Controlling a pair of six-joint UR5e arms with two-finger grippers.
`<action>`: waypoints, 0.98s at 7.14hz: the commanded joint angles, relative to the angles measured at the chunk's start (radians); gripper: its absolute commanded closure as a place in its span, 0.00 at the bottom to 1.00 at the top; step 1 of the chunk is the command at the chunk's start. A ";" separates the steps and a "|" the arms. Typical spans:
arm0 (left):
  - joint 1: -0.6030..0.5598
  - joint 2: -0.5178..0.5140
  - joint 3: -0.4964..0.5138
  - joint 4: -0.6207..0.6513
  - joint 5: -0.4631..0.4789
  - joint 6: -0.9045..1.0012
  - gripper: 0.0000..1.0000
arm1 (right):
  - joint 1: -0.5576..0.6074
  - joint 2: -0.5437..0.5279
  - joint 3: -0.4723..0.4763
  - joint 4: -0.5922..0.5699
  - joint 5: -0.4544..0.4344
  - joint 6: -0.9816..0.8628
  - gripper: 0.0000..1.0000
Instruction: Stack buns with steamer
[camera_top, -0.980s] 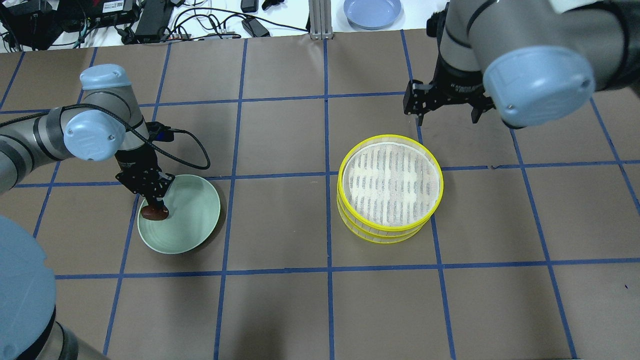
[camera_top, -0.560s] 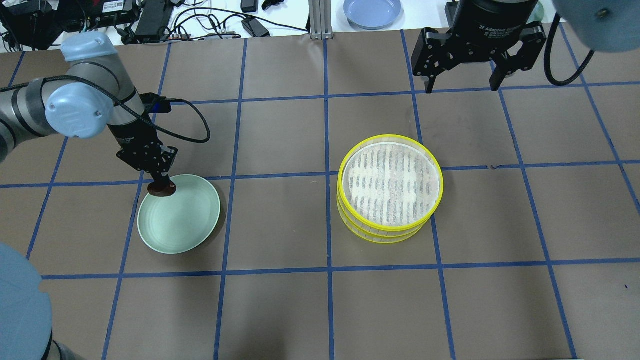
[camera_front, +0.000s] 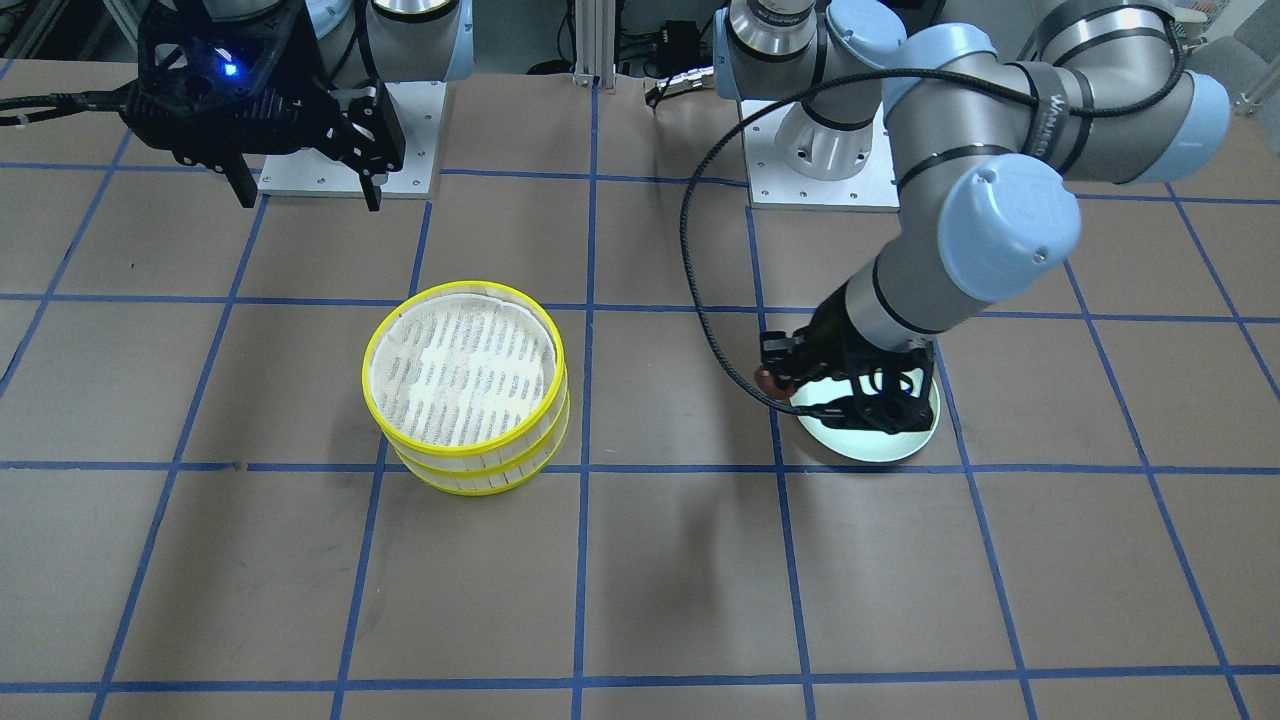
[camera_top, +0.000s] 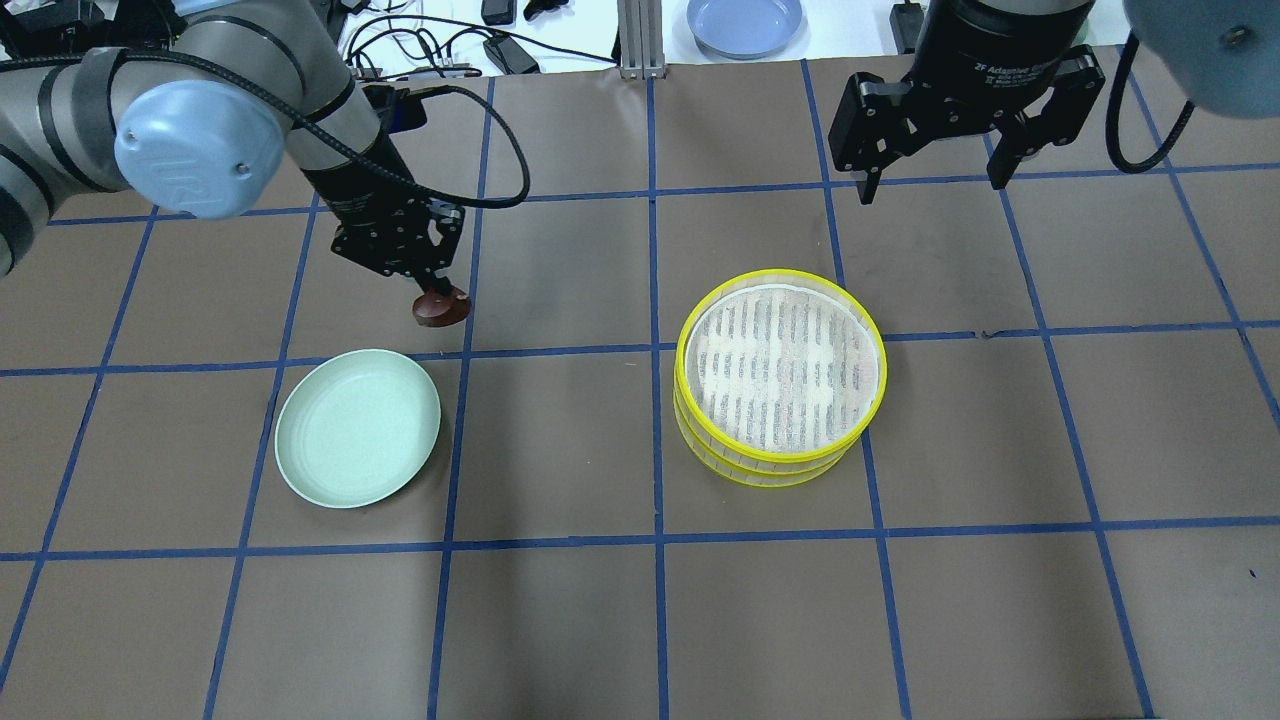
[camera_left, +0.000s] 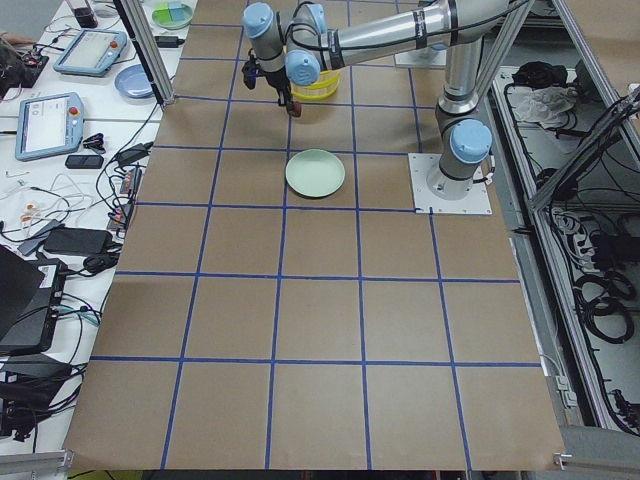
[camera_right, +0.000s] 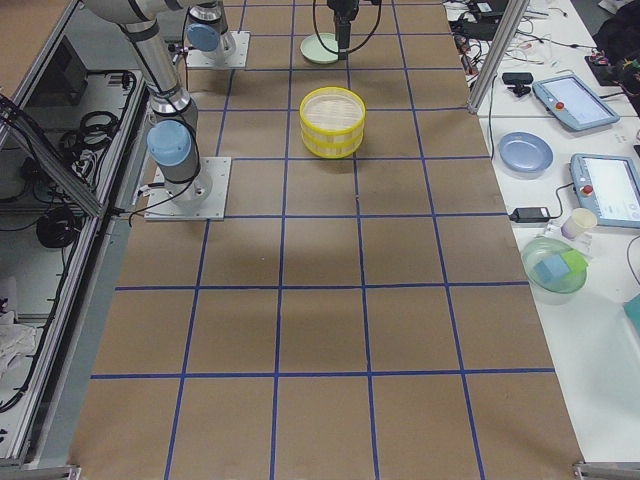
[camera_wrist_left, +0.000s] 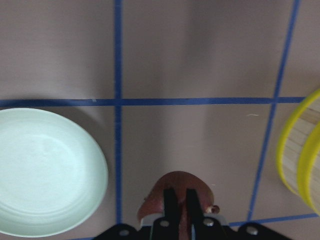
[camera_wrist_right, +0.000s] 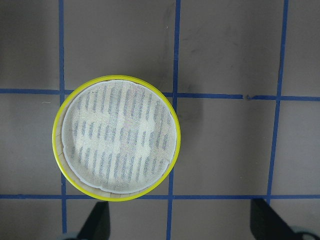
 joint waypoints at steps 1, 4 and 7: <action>-0.135 0.003 0.002 0.103 -0.197 -0.163 1.00 | -0.002 -0.004 0.004 -0.001 -0.003 -0.006 0.00; -0.258 -0.059 -0.069 0.353 -0.345 -0.389 1.00 | -0.002 -0.002 0.012 -0.030 0.003 -0.006 0.01; -0.313 -0.086 -0.145 0.455 -0.353 -0.461 0.70 | -0.002 -0.004 0.035 -0.083 0.008 -0.006 0.00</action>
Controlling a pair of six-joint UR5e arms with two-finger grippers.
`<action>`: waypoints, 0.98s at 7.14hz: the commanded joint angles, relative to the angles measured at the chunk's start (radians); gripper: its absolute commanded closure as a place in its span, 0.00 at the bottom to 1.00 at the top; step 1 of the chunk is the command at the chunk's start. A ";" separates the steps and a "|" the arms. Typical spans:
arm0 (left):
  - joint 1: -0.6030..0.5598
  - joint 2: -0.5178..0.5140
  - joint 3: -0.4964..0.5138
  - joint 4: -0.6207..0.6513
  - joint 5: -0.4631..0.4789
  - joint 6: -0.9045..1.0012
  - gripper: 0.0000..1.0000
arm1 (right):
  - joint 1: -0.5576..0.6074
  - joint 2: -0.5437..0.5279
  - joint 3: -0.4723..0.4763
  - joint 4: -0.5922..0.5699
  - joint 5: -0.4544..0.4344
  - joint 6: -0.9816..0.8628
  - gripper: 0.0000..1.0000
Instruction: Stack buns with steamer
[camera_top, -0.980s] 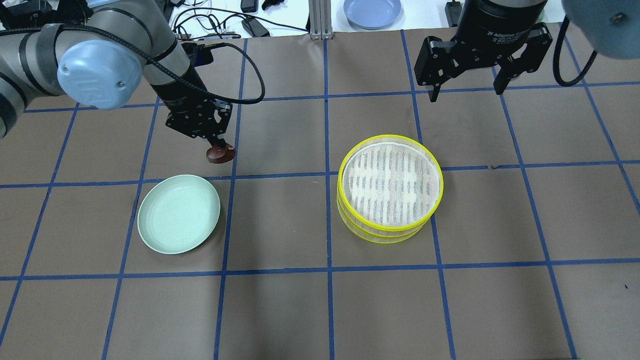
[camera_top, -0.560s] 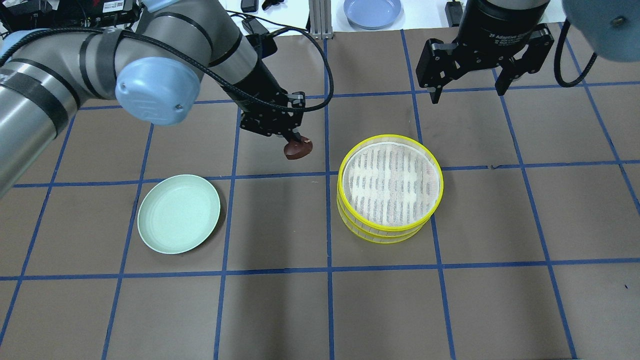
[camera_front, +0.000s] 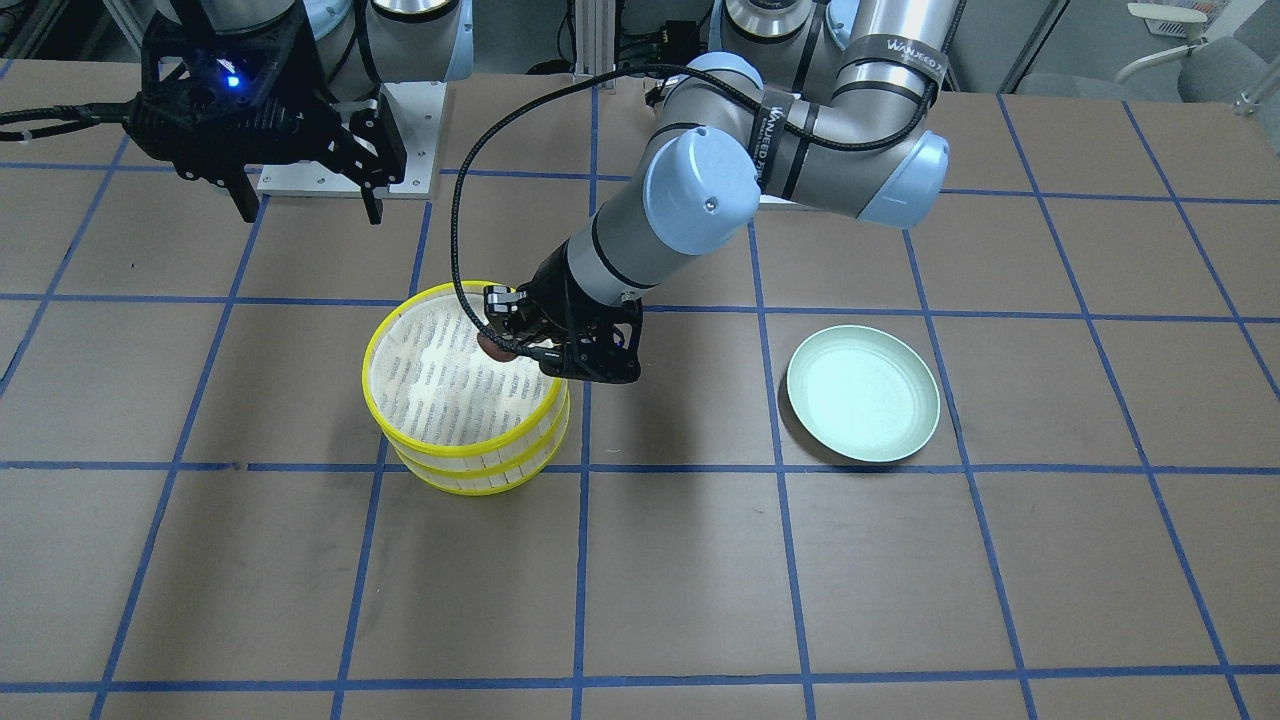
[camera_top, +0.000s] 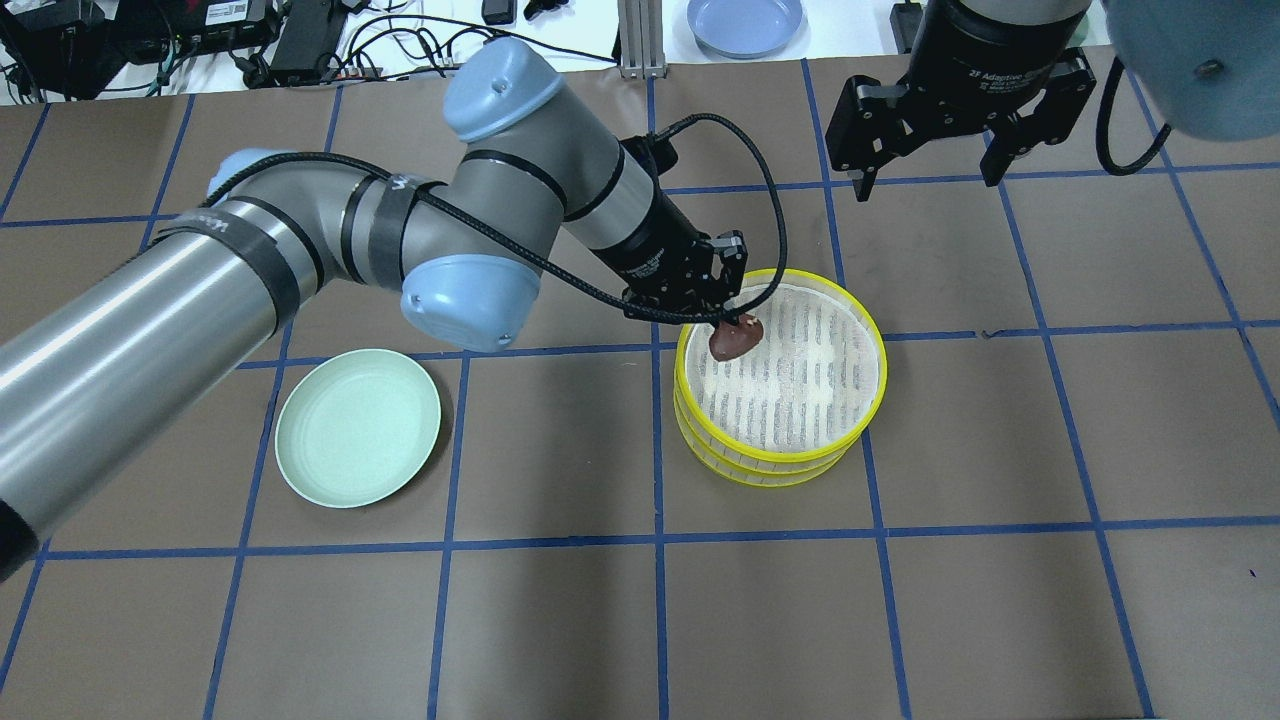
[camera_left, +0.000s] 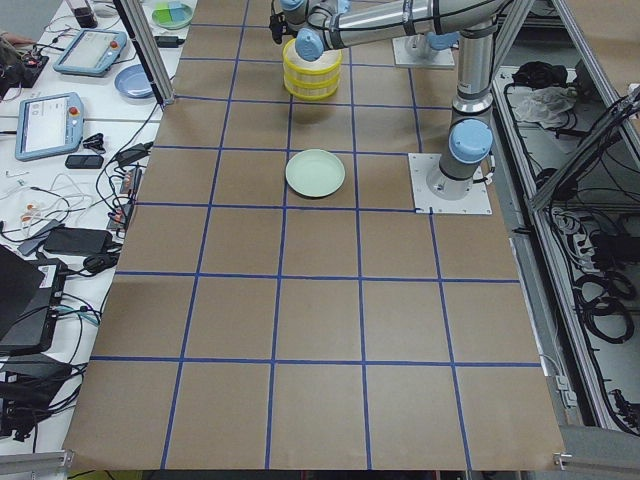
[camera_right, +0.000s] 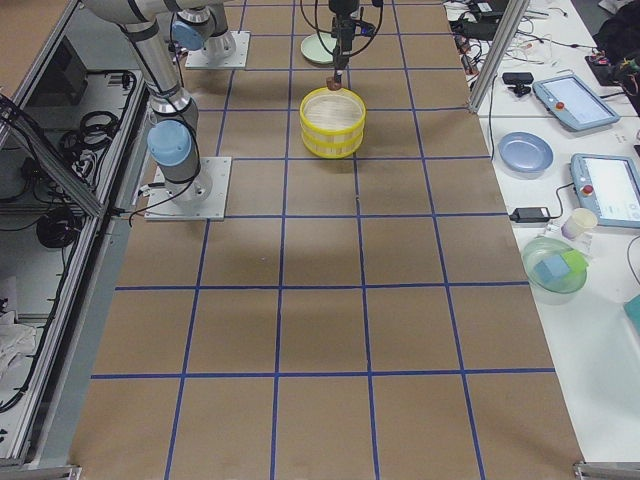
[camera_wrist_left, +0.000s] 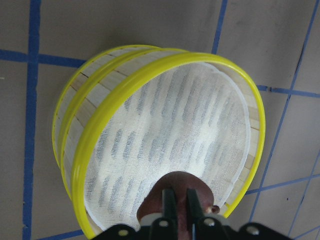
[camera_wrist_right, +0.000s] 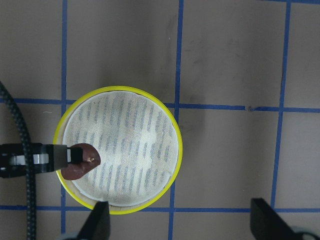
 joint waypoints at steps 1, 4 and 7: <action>-0.013 -0.003 -0.014 0.029 0.055 -0.063 0.11 | -0.002 0.000 0.004 -0.012 -0.003 0.014 0.01; 0.046 0.040 0.011 0.007 0.311 -0.017 0.00 | -0.002 -0.008 0.005 -0.009 0.003 0.038 0.01; 0.281 0.136 0.177 -0.359 0.480 0.269 0.00 | -0.005 -0.008 0.005 -0.030 0.006 0.092 0.01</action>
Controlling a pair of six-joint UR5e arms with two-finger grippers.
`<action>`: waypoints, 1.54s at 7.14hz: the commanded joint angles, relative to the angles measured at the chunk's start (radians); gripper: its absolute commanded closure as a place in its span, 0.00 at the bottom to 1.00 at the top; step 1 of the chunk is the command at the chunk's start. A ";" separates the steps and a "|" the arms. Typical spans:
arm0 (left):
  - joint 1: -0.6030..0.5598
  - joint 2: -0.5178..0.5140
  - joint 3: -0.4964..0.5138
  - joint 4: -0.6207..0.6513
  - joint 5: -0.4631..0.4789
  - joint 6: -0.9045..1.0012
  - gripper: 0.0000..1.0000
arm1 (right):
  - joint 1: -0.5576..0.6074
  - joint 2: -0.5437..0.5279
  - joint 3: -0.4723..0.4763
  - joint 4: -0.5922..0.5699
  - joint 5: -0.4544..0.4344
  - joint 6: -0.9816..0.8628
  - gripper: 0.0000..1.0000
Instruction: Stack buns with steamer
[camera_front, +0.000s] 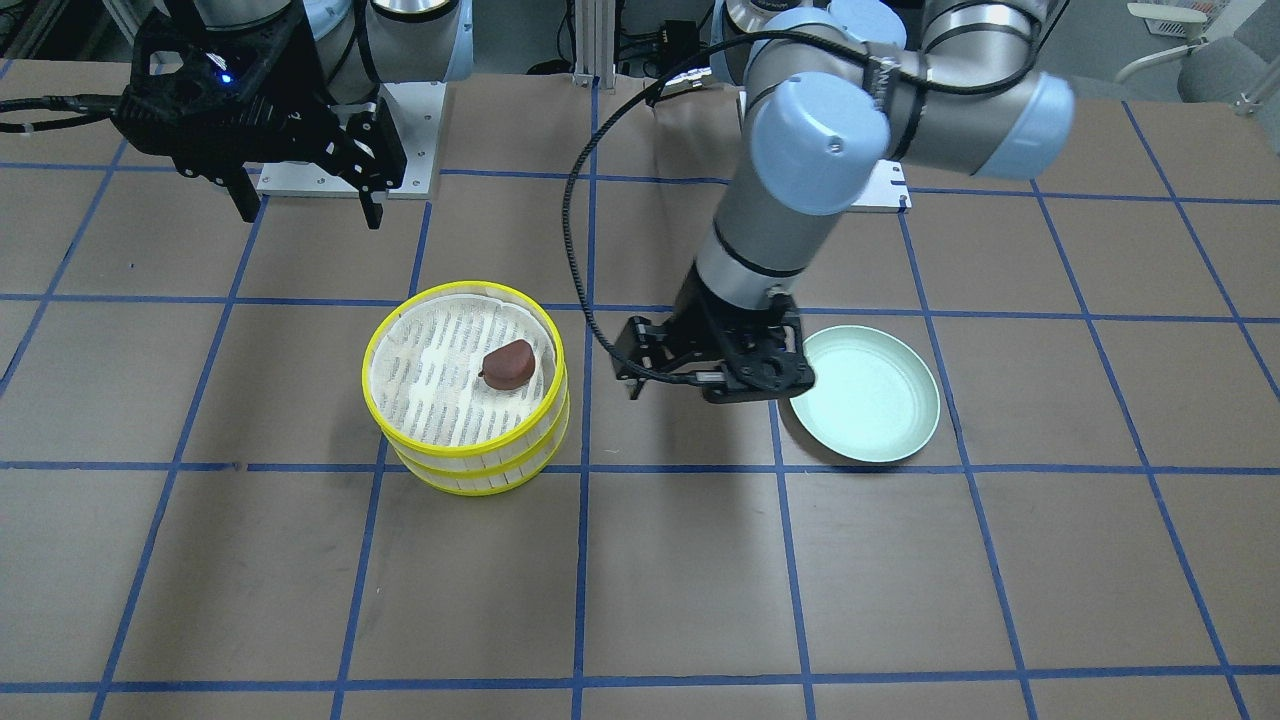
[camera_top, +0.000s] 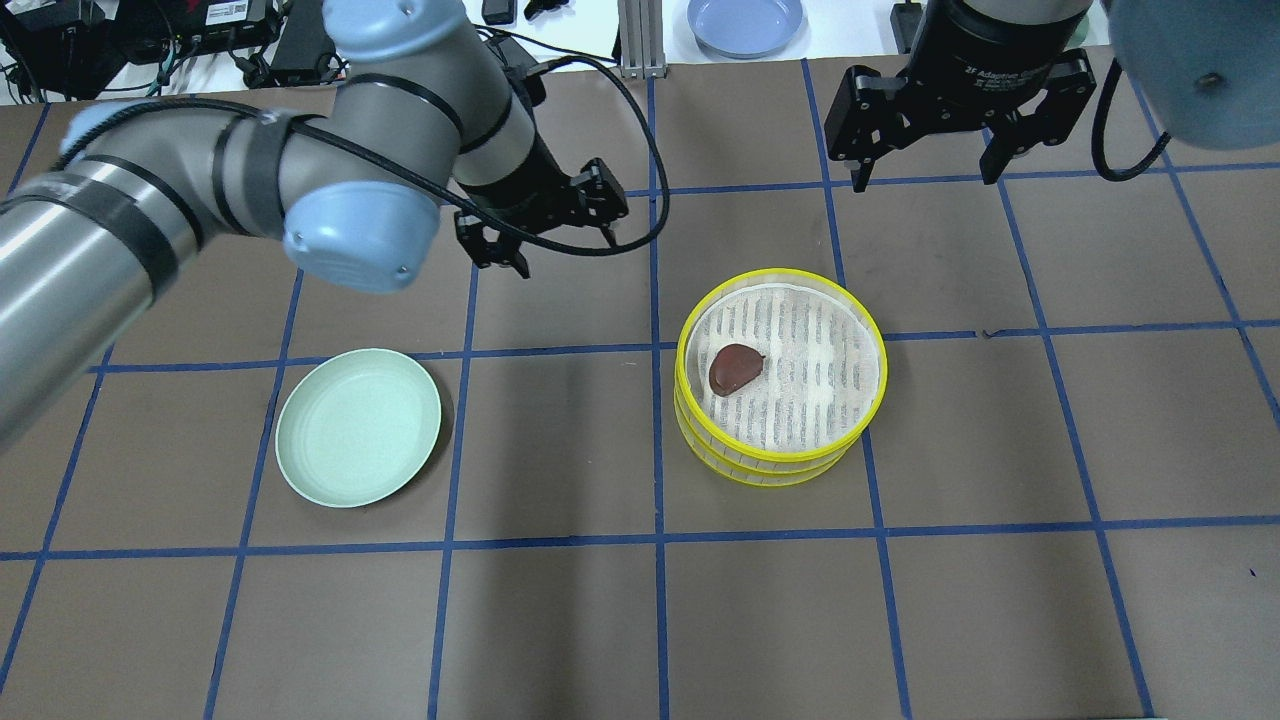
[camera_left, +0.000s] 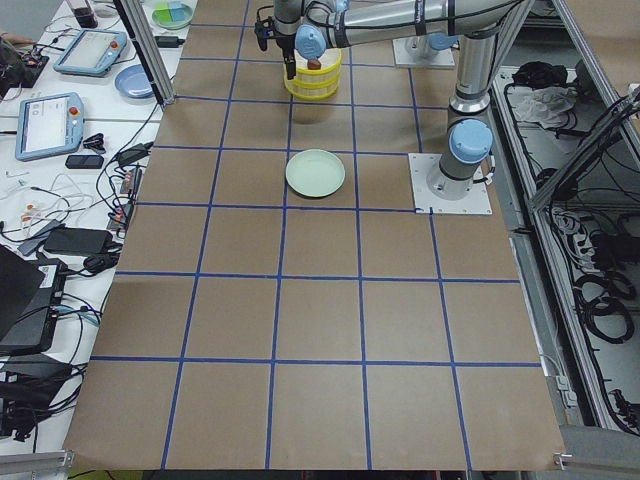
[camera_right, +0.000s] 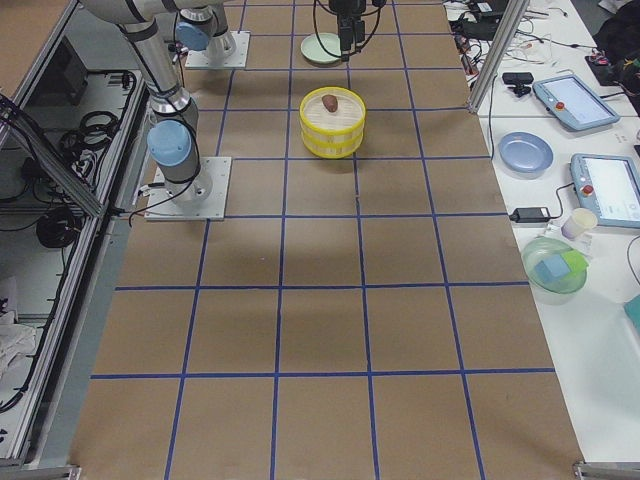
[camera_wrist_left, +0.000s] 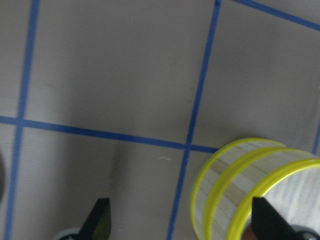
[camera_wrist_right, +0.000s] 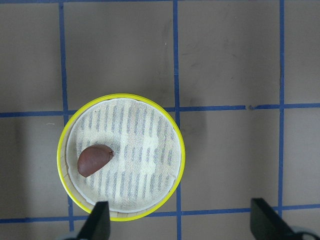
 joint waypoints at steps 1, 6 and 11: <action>0.148 0.080 0.121 -0.278 0.144 0.195 0.00 | -0.010 0.001 0.000 -0.050 0.001 0.041 0.01; 0.176 0.197 0.109 -0.394 0.208 0.287 0.00 | -0.022 0.000 0.000 -0.040 0.011 0.092 0.01; 0.179 0.219 0.095 -0.413 0.203 0.287 0.00 | -0.019 0.000 0.000 -0.031 0.011 0.121 0.00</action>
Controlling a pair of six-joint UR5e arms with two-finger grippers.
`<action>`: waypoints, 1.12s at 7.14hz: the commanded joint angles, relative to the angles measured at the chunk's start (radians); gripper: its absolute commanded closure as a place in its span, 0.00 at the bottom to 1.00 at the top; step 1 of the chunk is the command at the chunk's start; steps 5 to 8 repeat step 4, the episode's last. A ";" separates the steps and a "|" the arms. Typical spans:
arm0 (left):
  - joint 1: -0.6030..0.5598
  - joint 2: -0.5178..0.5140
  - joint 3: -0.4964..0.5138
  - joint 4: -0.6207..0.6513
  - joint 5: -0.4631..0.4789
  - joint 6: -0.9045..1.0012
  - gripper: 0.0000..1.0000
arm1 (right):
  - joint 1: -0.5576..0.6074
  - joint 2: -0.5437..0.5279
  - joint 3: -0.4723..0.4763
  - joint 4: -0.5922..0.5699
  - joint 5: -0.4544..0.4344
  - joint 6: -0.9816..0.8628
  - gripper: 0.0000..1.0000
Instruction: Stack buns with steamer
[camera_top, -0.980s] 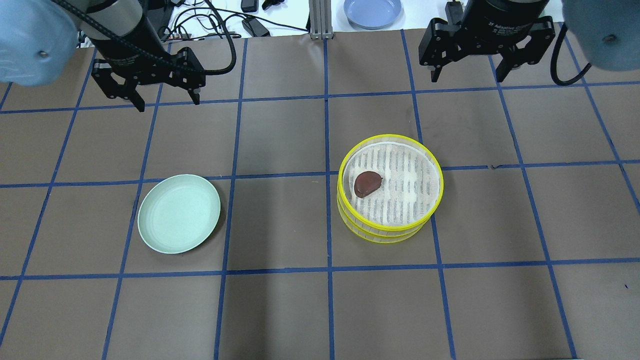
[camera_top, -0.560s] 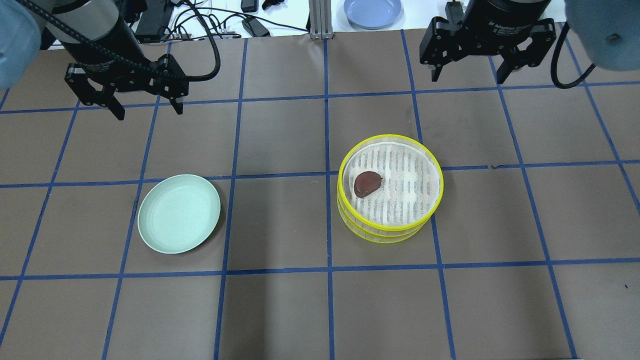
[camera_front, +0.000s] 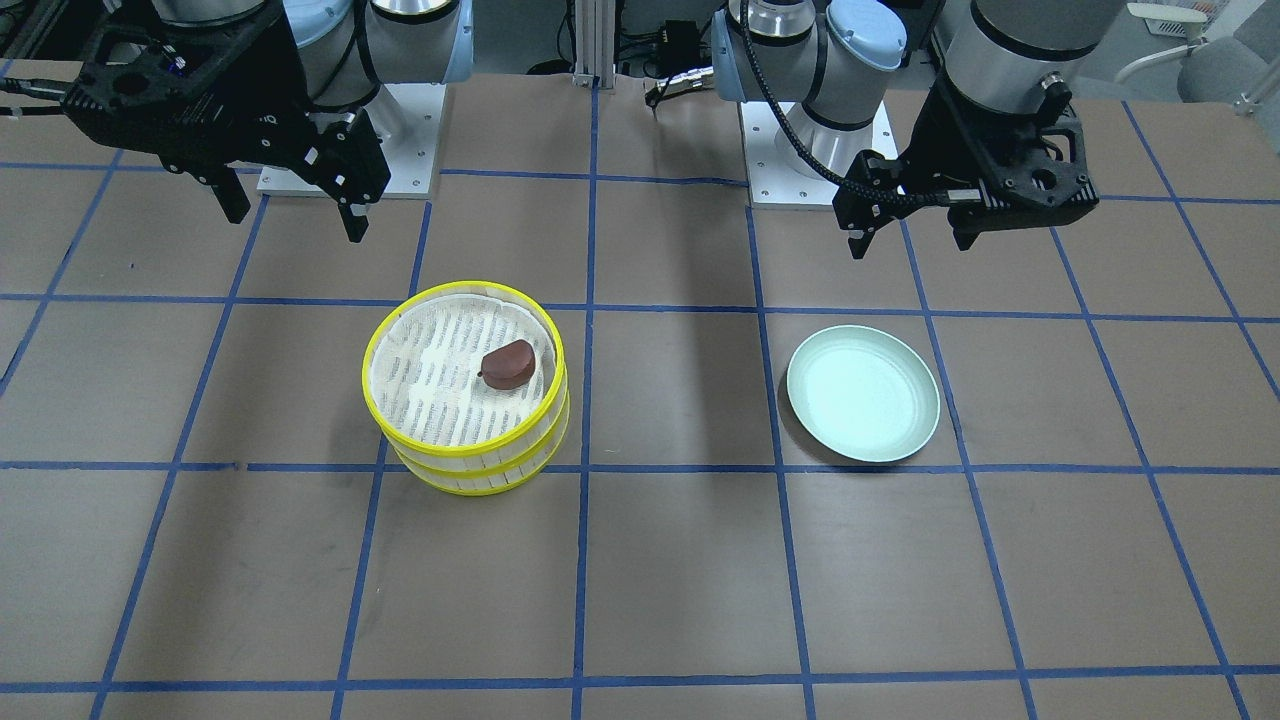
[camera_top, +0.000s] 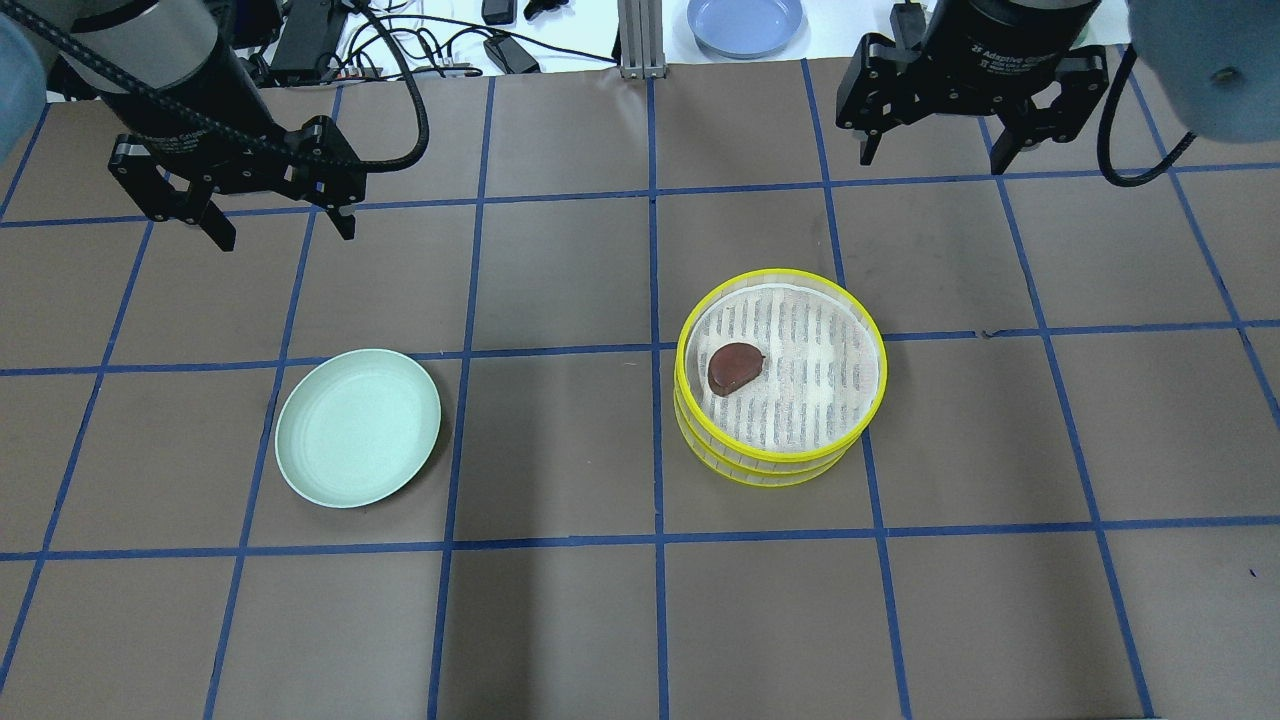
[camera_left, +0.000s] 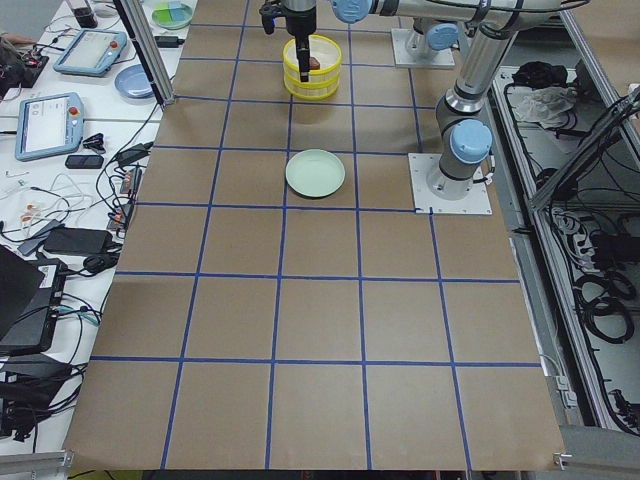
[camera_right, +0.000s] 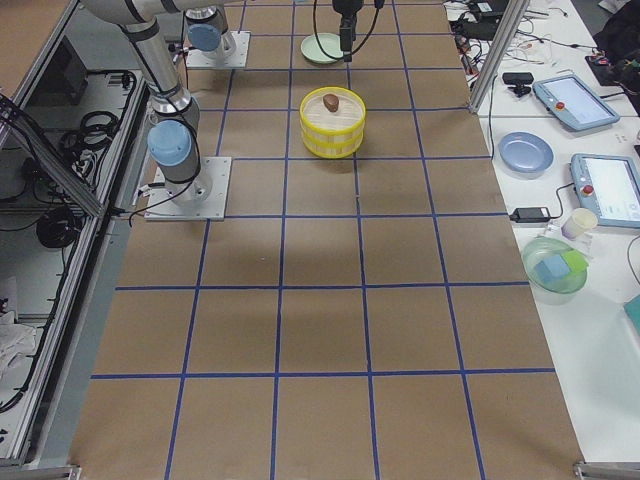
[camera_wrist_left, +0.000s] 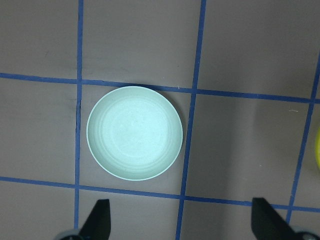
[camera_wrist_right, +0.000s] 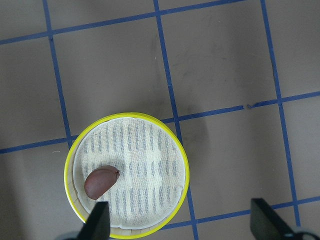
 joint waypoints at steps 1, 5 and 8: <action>0.000 0.006 -0.008 0.002 0.000 -0.001 0.00 | 0.001 0.000 0.002 0.001 0.000 -0.004 0.00; -0.006 0.014 -0.018 -0.004 -0.025 -0.009 0.00 | -0.001 -0.006 0.023 -0.013 0.000 -0.007 0.00; -0.006 0.014 -0.018 -0.004 -0.025 -0.009 0.00 | -0.001 -0.006 0.023 -0.013 0.000 -0.007 0.00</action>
